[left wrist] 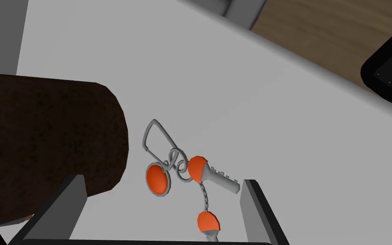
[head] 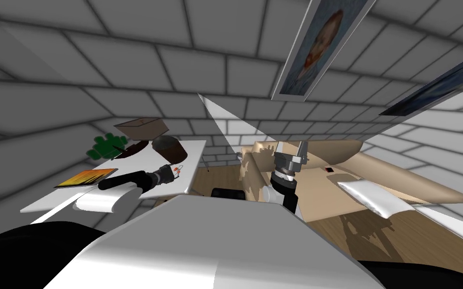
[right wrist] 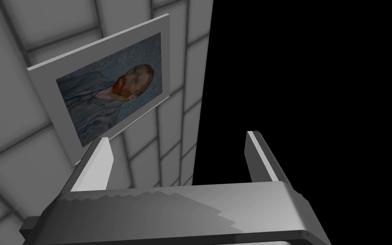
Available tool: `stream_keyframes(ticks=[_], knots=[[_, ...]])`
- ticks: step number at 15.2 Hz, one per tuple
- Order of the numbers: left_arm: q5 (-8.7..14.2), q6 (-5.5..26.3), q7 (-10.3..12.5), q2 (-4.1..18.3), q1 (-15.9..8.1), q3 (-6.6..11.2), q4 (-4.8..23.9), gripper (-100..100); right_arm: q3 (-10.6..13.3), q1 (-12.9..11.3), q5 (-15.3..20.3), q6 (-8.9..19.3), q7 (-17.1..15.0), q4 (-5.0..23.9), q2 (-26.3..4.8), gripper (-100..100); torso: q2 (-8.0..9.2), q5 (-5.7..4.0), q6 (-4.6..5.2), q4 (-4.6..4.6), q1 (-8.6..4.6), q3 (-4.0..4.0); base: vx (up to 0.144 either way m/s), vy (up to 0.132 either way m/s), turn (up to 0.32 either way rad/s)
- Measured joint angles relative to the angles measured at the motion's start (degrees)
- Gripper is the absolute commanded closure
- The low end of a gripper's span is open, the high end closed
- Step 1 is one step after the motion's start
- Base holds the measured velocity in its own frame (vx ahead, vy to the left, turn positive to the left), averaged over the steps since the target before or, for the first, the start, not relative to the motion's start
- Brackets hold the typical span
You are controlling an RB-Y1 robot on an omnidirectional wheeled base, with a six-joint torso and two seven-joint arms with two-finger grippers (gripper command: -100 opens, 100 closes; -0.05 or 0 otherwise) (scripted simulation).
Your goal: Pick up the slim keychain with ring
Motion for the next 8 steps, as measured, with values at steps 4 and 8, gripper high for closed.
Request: stream_keyframes(ticks=[4,8], knots=[[2.7,4.1,1.3,1.4,1.3,1.16,0.8,-100,0.0,0.0,0.0,0.0,0.0,0.0,0.0,0,0.15,-0.01,-0.02,0.04,-0.03,0.09,0.040,-0.001,0.029],[4.8,8.4,2.9,2.3,2.6,2.10,1.0,-100,0.0,0.0,0.0,0.0,0.0,0.0,0.0,0,0.00,-0.01,-0.02,0.00,-0.02,0.01,0.064,0.004,0.023]])
